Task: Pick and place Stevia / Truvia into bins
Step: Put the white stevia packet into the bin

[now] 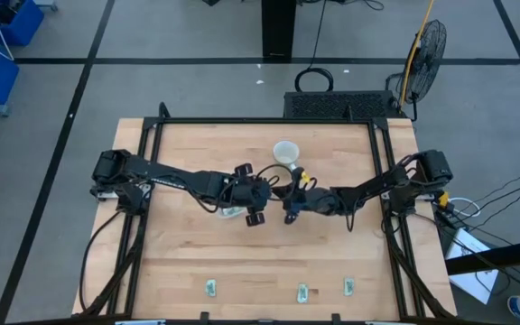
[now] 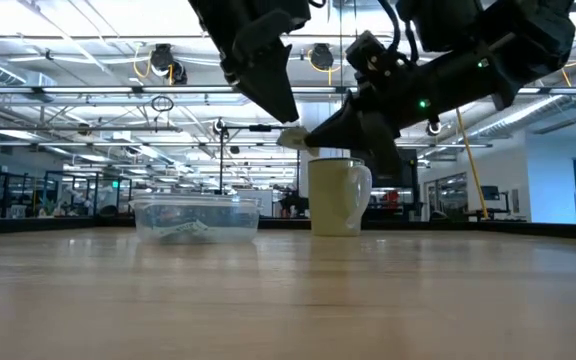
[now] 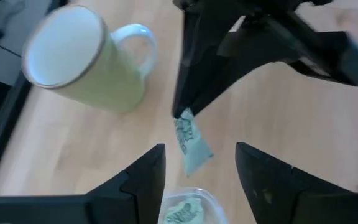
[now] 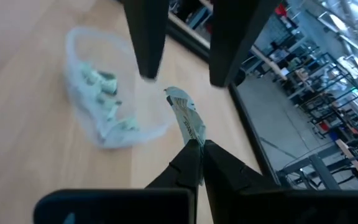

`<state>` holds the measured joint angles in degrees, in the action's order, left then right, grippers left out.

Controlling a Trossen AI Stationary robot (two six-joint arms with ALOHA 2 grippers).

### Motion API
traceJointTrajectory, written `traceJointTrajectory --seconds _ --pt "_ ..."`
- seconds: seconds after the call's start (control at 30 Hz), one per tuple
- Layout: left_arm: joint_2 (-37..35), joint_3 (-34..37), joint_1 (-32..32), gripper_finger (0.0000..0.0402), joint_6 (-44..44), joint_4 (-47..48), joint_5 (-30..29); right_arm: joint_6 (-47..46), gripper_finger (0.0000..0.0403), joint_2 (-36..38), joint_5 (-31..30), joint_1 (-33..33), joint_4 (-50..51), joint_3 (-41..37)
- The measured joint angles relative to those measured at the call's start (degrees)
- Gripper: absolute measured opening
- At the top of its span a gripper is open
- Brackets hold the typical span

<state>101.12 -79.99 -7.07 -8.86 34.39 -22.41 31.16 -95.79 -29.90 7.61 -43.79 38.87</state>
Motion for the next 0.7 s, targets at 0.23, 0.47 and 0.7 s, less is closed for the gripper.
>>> traceJointTrajectory --seconds 0.23,0.47,0.7 --pt "0.0 0.0 1.8 0.0192 0.3 0.1 -1.5 0.0 0.0007 0.0 0.1 -0.5 -4.9 0.0" --pt "0.0 0.0 2.7 0.0138 1.3 0.0 -1.9 0.0 0.0008 0.0 0.1 -0.5 -7.8 0.0" --pt "0.0 0.0 2.6 0.0039 1.1 -0.3 -1.9 -3.4 0.0022 0.0 0.1 -0.5 -7.8 0.0"
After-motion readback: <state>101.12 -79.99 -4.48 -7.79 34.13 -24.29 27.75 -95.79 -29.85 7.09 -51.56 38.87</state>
